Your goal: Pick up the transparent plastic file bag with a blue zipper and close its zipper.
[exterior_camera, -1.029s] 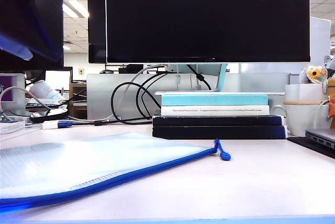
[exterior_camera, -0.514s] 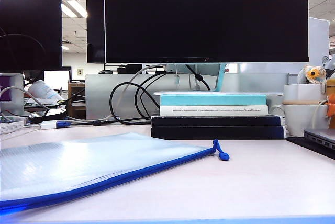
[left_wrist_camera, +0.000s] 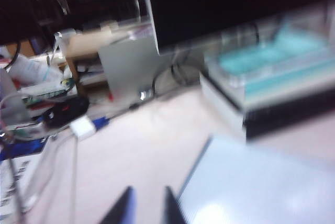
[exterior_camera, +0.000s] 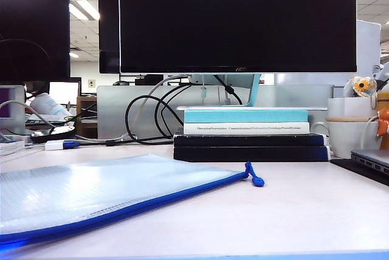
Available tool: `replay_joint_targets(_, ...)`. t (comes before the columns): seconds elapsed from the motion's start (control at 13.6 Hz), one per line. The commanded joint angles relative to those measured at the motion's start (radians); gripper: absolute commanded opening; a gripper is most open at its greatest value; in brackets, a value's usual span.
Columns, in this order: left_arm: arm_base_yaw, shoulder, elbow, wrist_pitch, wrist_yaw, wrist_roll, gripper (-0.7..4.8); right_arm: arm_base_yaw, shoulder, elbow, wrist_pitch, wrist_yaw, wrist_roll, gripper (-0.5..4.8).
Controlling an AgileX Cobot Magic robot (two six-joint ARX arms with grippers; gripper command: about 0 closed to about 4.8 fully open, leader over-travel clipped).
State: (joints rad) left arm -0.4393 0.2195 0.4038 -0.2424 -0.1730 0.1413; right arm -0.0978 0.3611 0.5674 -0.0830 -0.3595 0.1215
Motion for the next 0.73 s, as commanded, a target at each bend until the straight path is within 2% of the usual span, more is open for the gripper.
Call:
replay_joint_targets(0.07,0.185,0.016,-0.110,0.122,0.172,-0.072,0.81,0.001,-0.078,-0.164,0.209,0.006,0.105,-0.01)
replay_joint_targets(0.22,0.326,0.016,-0.161,0.185,0.196,-0.105,0.79,0.002,-0.125,-0.266,0.217,0.115,0.212,-0.01)
replay_joint_targets(0.37,0.426,0.016,-0.180,0.192,0.212,-0.114,0.79,0.007,-0.167,-0.359,0.215,0.204,0.241,-0.01)
replay_joint_targets(0.44,0.468,0.016,-0.194,0.205,0.246,-0.116,0.79,0.007,-0.192,-0.410,0.215,0.209,0.240,-0.01)
replay_joint_targets(0.59,0.522,0.016,-0.231,0.278,0.313,-0.139,0.79,0.006,-0.234,-0.485,0.215,0.213,0.193,-0.01)
replay_joint_targets(0.66,0.542,0.016,-0.245,0.294,0.318,-0.177,0.79,0.006,-0.256,-0.517,0.214,0.248,0.187,-0.01)
replay_joint_targets(0.73,0.544,0.016,-0.245,0.273,0.305,-0.179,0.79,0.006,-0.267,-0.527,0.211,0.257,0.183,-0.01)
